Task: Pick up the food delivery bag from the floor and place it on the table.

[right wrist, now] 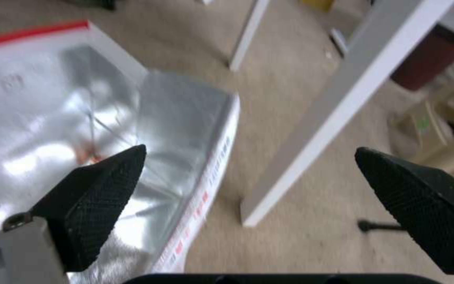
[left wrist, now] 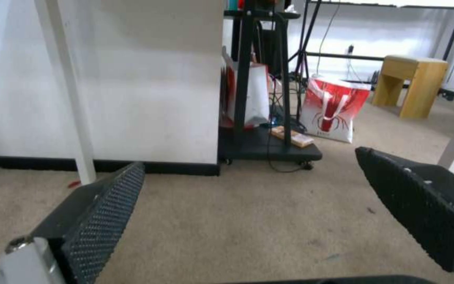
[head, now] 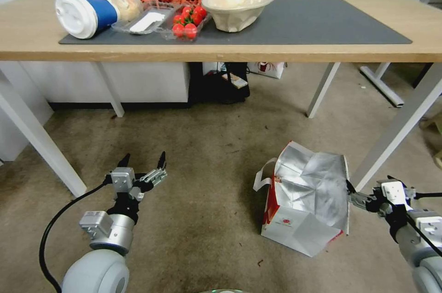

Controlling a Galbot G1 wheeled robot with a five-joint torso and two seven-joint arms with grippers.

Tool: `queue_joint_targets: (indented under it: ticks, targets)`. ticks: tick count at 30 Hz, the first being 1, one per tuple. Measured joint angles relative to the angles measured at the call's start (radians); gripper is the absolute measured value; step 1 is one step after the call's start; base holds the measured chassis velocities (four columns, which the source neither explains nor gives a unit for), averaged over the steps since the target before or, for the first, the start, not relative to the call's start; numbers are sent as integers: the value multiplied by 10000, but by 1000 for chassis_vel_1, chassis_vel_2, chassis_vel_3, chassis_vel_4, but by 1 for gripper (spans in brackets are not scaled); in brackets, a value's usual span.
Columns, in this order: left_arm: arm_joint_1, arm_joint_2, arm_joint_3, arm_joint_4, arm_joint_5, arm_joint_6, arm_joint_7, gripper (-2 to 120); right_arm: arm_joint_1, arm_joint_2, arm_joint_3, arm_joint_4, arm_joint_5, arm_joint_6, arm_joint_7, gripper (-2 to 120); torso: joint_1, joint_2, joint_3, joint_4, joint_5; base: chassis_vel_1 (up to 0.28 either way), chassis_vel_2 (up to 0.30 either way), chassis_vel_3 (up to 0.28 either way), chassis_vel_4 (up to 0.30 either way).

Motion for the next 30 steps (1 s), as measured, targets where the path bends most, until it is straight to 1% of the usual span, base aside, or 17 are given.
queue_joint_targets:
  ticks: [2, 7, 8, 15, 28, 30]
  targets:
    - [-26, 7, 10, 21, 0, -5, -5, 100, 44, 3, -165, -131, 2, -238, 11, 100, 0, 2, 0, -1, 0, 0, 0, 0, 0]
    - [-41, 28, 9, 83, -2, -18, -12, 100, 152, -1, -406, -418, 0, -372, 21, 100, 0, 4, 0, 0, 0, 0, 0, 0, 0]
    - [-51, 31, 8, 118, -3, -28, -21, 100, 260, -13, -529, -625, -20, -399, 28, 100, 1, 6, 0, 0, 1, 0, 0, 0, 0]
    - [-77, 19, 20, 202, -2, -44, -96, 100, 602, -50, -992, -1459, 3, -160, -119, 100, 2, 12, 0, 0, 0, 0, 0, 0, 0]
    - [-80, -46, 36, 290, -25, -123, -244, 100, 763, 99, -1337, -1794, -45, -181, -159, 100, 2, 15, 0, 0, -1, 0, 0, 0, 0]
    - [-69, -52, 32, 291, -25, -139, -245, 100, 778, 192, -1439, -1932, -144, -7, -257, 100, 2, 17, 0, 0, -2, 0, 0, 0, 0]
